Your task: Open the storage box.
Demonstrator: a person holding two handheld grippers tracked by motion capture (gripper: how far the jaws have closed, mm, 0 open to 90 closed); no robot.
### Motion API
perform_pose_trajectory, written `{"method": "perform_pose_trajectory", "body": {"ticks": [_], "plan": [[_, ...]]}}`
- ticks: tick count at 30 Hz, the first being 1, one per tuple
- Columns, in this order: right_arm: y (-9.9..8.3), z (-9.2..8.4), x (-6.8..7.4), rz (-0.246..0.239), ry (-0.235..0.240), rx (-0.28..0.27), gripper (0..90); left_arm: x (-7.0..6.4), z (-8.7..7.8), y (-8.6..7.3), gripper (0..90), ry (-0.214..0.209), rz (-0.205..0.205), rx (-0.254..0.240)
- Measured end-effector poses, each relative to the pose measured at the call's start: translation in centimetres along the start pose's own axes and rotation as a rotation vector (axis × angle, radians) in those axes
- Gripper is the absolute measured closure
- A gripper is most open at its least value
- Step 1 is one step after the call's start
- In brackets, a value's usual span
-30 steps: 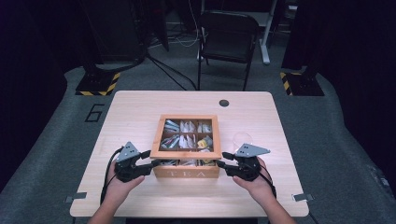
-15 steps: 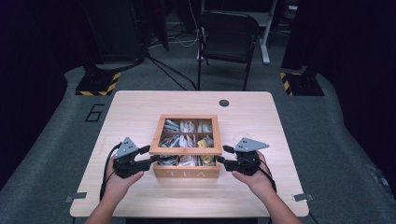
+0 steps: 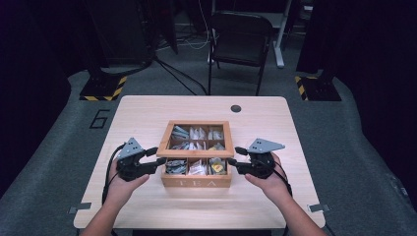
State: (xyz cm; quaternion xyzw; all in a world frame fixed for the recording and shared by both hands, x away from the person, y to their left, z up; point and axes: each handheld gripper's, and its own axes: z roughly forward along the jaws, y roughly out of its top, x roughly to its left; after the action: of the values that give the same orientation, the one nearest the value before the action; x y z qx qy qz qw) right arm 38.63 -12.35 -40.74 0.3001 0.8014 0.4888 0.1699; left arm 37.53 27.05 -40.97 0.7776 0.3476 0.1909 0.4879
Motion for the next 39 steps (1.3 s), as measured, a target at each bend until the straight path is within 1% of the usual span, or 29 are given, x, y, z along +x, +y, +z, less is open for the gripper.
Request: {"method": "perform_pose_trajectory", "body": {"ticks": [4,6,10,12,14,15,16,17,18,20,21,22,23,24,25,26,27,28,29,30,33,35,39], "plan": [[0.9,-0.2,-0.2,-0.001,-0.002,-0.008,48.5,0.2,-0.2,0.9,49.0,0.008,0.018,-0.006],[1.4,-0.3,-0.3,-0.019,-0.006,-0.005,48.5,0.3,-0.2,1.3,49.0,0.013,0.027,-0.011],[2.4,-0.4,-0.4,-0.052,-0.005,-0.002,48.6,0.6,-0.3,1.9,49.1,0.006,0.033,-0.017],[2.8,-0.4,-0.5,-0.057,-0.001,-0.001,48.7,0.7,-0.3,2.2,49.1,0.003,0.038,-0.022],[3.2,-0.4,-0.6,-0.052,0.007,0.000,49.1,0.9,-0.3,2.5,49.1,-0.003,0.042,-0.023],[3.3,-0.4,-0.7,-0.057,0.012,-0.005,49.6,1.0,-0.2,2.6,49.1,-0.003,0.038,-0.031],[3.5,-0.4,-0.7,-0.044,0.013,-0.003,49.7,1.1,-0.2,2.8,49.2,-0.005,0.038,-0.031],[3.6,-0.4,-0.8,-0.050,0.014,-0.006,50.0,1.2,-0.3,3.0,49.2,-0.009,0.042,-0.019],[3.7,-0.4,-0.9,-0.048,0.011,-0.004,50.4,1.3,-0.2,3.2,49.2,-0.011,0.039,-0.019],[3.9,-0.3,-1.1,-0.049,0.006,0.002,50.9,1.4,-0.2,3.6,49.5,-0.008,0.047,-0.016],[4.0,-0.2,-1.1,-0.039,0.004,0.007,50.9,1.5,-0.2,3.8,49.6,-0.008,0.048,-0.017],[4.1,-0.2,-1.3,-0.054,0.001,0.006,50.7,1.5,-0.2,3.9,49.7,-0.009,0.046,-0.016],[4.2,-0.1,-1.3,-0.043,-0.004,0.008,50.3,1.6,-0.2,4.1,49.8,-0.003,0.045,-0.022],[4.2,0.0,-1.5,-0.048,-0.001,0.008,49.6,1.6,-0.2,4.2,49.9,-0.007,0.042,-0.024],[4.3,0.1,-1.6,-0.039,-0.003,0.007,49.0,1.7,-0.2,4.3,50.0,-0.007,0.042,-0.024],[4.3,0.1,-1.8,-0.046,0.002,0.004,48.8,1.8,-0.2,4.5,50.1,-0.001,0.038,-0.032],[4.3,0.2,-1.9,-0.038,0.000,0.002,48.3,1.8,-0.2,4.6,50.3,-0.005,0.034,-0.033],[4.4,0.3,-2.0,-0.046,0.005,-0.001,48.4,1.9,-0.2,4.8,50.4,-0.001,0.035,-0.037],[4.5,0.4,-2.1,-0.045,-0.004,-0.001,48.4,2.0,-0.1,4.9,50.5,-0.001,0.028,-0.043],[4.6,0.5,-2.2,-0.055,-0.007,-0.001,48.4,2.1,-0.1,5.0,50.5,-0.002,0.021,-0.051],[5.0,0.9,-2.4,-0.094,-0.040,-0.002,48.8,2.3,0.0,5.4,50.6,0.000,0.011,-0.063],[5.3,1.1,-2.5,-0.099,-0.055,-0.009,50.2,2.4,0.0,5.5,50.7,-0.002,0.008,-0.066],[5.7,1.6,-2.8,-0.087,-0.071,-0.017,52.5,2.6,0.1,5.9,50.9,-0.001,0.015,-0.065]]}}
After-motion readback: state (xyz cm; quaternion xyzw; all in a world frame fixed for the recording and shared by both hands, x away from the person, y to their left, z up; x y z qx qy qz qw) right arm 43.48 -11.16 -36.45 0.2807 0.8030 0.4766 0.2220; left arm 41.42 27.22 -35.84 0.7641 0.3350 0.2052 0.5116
